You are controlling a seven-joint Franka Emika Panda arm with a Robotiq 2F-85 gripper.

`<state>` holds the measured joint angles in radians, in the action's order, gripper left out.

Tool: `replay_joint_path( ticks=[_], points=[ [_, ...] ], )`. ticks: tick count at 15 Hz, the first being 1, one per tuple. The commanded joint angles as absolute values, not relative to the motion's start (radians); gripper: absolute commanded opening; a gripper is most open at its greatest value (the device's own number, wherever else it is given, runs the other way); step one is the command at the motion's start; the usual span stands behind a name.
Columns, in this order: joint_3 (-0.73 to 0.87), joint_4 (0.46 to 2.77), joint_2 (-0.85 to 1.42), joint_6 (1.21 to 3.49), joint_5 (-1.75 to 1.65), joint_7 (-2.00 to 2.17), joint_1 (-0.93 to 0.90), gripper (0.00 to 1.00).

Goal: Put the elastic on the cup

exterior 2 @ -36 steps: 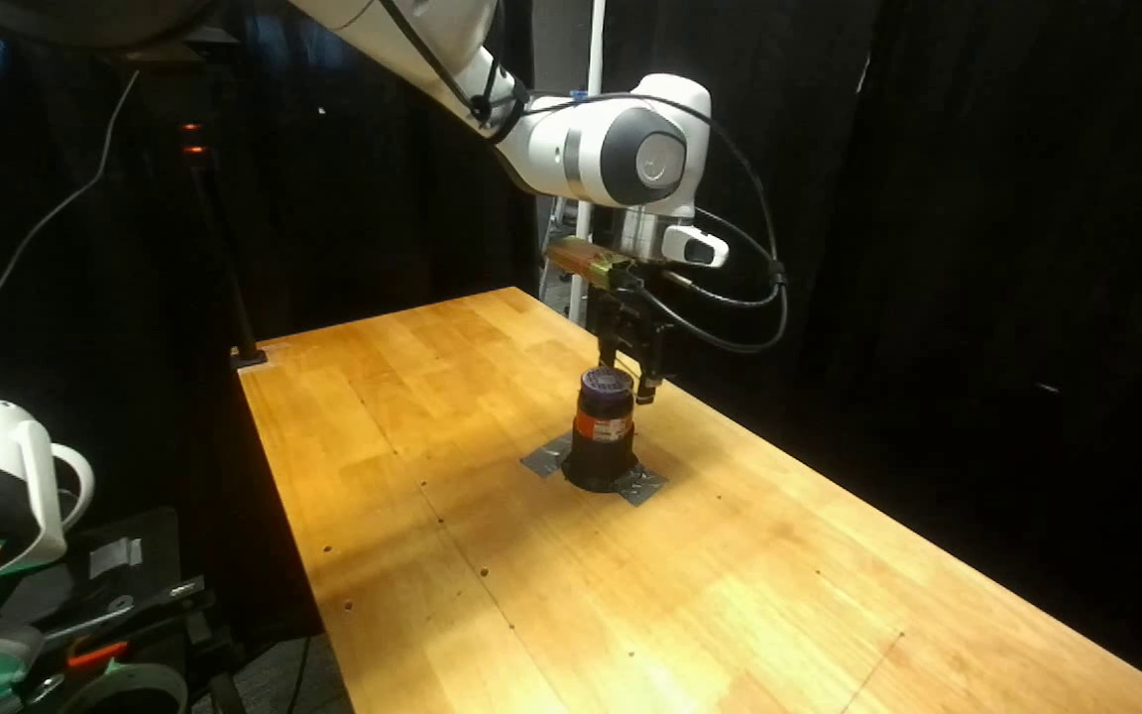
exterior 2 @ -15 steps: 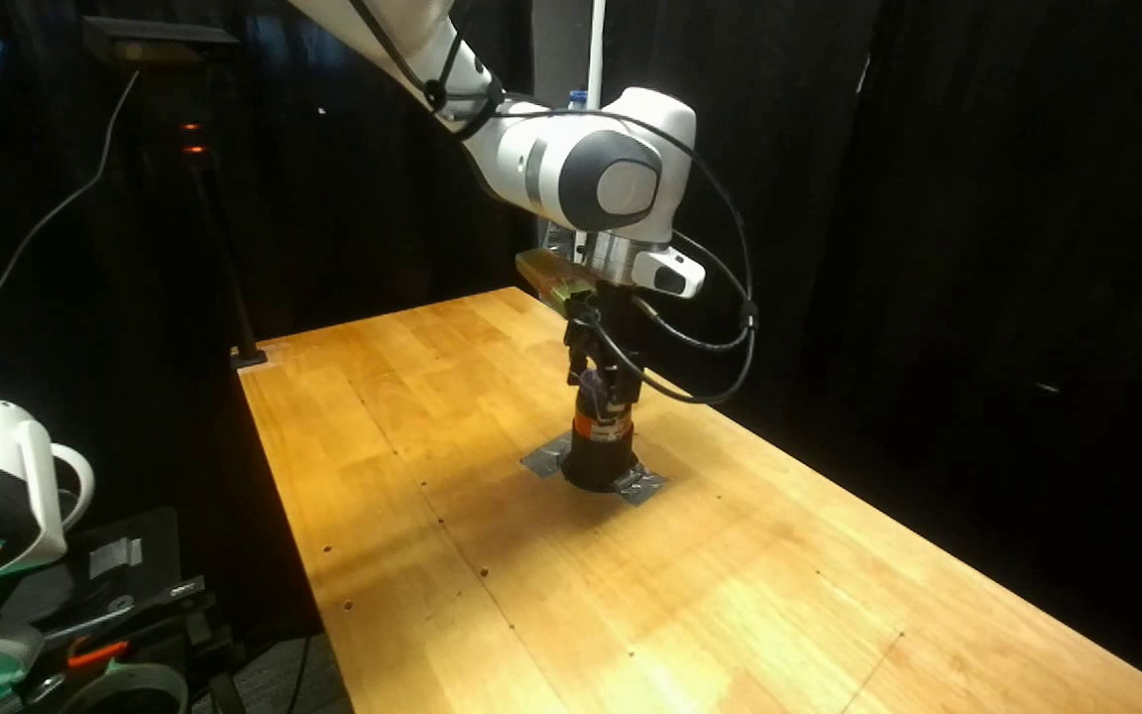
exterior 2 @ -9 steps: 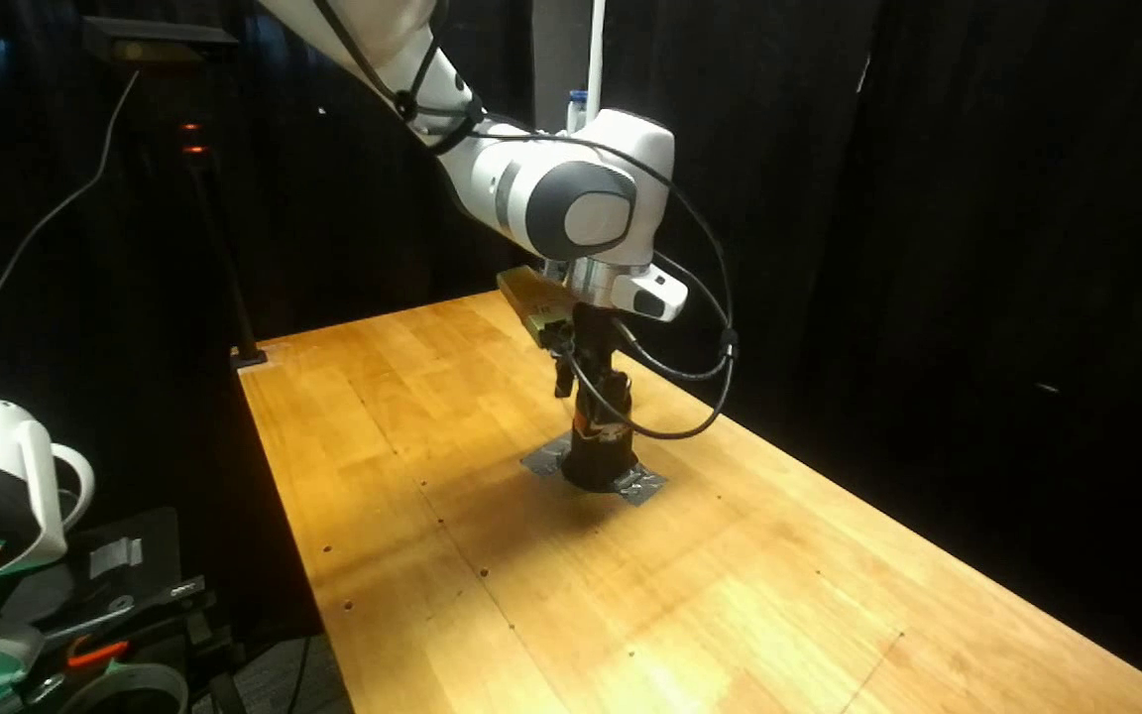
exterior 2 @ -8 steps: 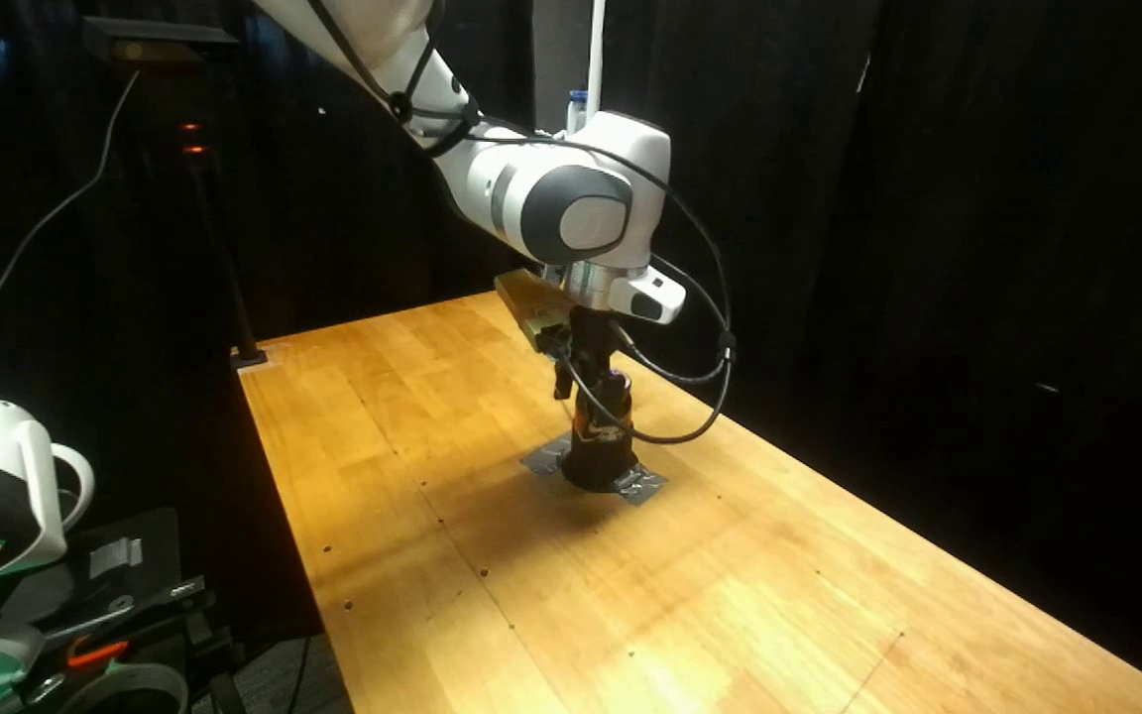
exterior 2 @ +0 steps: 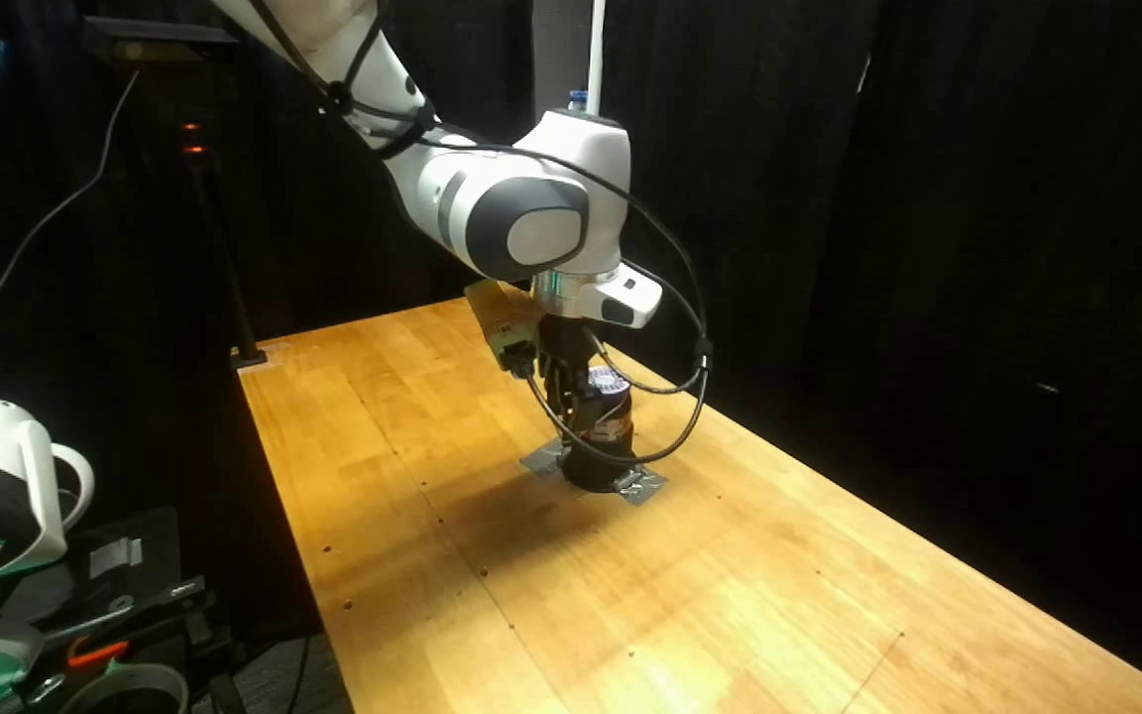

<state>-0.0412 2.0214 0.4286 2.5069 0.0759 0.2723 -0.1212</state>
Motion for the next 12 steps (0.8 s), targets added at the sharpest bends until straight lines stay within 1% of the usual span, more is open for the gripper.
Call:
replay_joint_path(
  ticks=[1,2,3,5,7,9,12],
  points=[
    [-0.051,2.215,0.304,2.682,0.079,0.267,-0.137,0.27],
    [-0.049,2.251,0.286,2.743,0.07,0.272,-0.145,0.18],
    [-0.044,2.284,0.272,2.807,0.061,0.284,-0.156,0.11],
    [-0.034,2.346,0.252,2.939,0.042,0.292,-0.173,0.05],
    [0.017,2.407,0.246,3.095,-0.002,0.338,-0.216,0.01],
    [0.1,2.458,0.251,3.255,-0.049,0.391,-0.284,0.06],
    [0.29,2.499,0.295,3.494,0.012,0.376,-0.453,0.06]
  ],
)
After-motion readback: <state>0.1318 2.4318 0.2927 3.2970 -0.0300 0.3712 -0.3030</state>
